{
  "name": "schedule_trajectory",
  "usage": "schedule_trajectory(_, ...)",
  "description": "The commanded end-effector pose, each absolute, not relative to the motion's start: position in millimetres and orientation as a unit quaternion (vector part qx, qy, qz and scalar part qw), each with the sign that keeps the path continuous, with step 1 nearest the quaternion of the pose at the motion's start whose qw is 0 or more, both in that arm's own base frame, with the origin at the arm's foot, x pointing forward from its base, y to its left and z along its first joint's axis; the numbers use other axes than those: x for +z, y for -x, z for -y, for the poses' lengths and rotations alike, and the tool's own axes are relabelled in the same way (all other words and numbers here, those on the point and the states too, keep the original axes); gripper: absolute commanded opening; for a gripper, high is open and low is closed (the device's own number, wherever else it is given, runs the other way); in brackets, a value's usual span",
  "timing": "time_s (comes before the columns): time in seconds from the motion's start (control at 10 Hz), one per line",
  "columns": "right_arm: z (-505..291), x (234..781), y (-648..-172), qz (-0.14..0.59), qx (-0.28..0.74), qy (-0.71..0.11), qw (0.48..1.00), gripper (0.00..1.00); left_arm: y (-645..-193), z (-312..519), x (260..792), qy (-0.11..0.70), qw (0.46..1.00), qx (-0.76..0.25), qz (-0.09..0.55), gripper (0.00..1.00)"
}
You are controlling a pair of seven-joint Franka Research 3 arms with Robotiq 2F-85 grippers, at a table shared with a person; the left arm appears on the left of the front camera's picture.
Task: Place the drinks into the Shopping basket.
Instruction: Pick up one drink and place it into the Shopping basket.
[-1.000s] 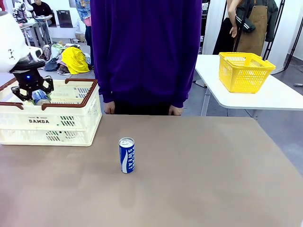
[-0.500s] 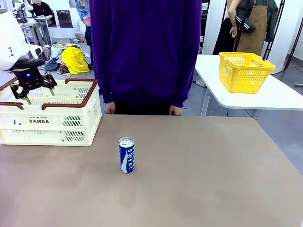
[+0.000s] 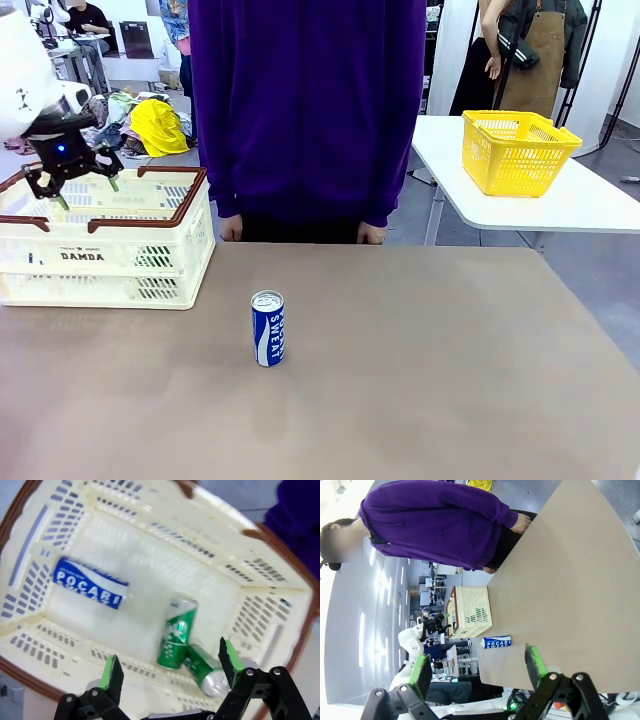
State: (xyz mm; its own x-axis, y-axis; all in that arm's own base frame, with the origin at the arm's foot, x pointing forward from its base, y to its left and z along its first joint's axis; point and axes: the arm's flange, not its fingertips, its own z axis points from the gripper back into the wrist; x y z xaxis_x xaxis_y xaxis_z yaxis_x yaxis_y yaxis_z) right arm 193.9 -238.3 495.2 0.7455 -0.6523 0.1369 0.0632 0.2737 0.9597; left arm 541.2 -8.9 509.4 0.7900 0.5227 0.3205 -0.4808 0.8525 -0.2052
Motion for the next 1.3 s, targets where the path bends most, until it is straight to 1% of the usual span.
schedule_trajectory(0.0, 239.4, 497.1, -196.6, 0.279, -0.226, -0.559, 0.747, 1.00, -504.6, 32.6, 561.2, 0.133, 0.952, 0.212, 0.176, 1.00)
schedule_trajectory(0.1, 239.4, 497.1, -196.6, 0.279, -0.226, -0.559, 0.747, 1.00, -475.3, 58.2, 594.4, 0.187, 0.957, 0.144, 0.168, 1.00)
schedule_trajectory(0.2, 239.4, 497.1, -196.6, 0.279, -0.226, -0.559, 0.747, 1.00, -449.0, 79.9, 614.2, 0.227, 0.960, 0.060, 0.149, 1.00)
schedule_trajectory(0.4, 239.4, 497.1, -196.6, 0.279, -0.226, -0.559, 0.747, 1.00, -402.6, 115.6, 625.9, 0.281, 0.949, -0.124, 0.066, 1.00)
schedule_trajectory(0.5, 239.4, 497.1, -196.6, 0.279, -0.226, -0.559, 0.747, 1.00, -378.1, 125.4, 624.2, 0.312, 0.912, -0.266, 0.005, 1.00)
schedule_trajectory(0.6, 239.4, 497.1, -196.6, 0.279, -0.226, -0.559, 0.747, 1.00, -361.5, 123.5, 623.6, 0.356, 0.853, -0.382, -0.004, 1.00)
schedule_trajectory(0.7, 239.4, 497.1, -196.6, 0.279, -0.226, -0.559, 0.747, 1.00, -356.1, 110.0, 621.9, 0.421, 0.824, -0.379, 0.011, 1.00)
schedule_trajectory(0.8, 239.4, 497.1, -196.6, 0.279, -0.226, -0.559, 0.747, 1.00, -357.0, 83.6, 616.6, 0.505, 0.789, -0.349, 0.027, 1.00)
schedule_trajectory(0.9, 239.4, 497.1, -196.6, 0.279, -0.226, -0.559, 0.747, 1.00, -362.2, 47.6, 605.2, 0.597, 0.739, -0.313, 0.003, 1.00)
schedule_trajectory(1.0, 239.4, 497.1, -196.6, 0.279, -0.226, -0.559, 0.747, 1.00, -367.5, 16.0, 592.7, 0.654, 0.711, -0.259, 0.008, 1.00)
schedule_trajectory(1.1, 239.4, 497.1, -196.6, 0.279, -0.226, -0.559, 0.747, 1.00, -366.4, -18.4, 580.0, 0.688, 0.695, -0.208, 0.025, 1.00)
schedule_trajectory(1.2, 239.4, 497.1, -196.6, 0.279, -0.226, -0.559, 0.747, 1.00, -360.7, -51.7, 568.6, 0.713, 0.677, -0.179, 0.029, 1.00)
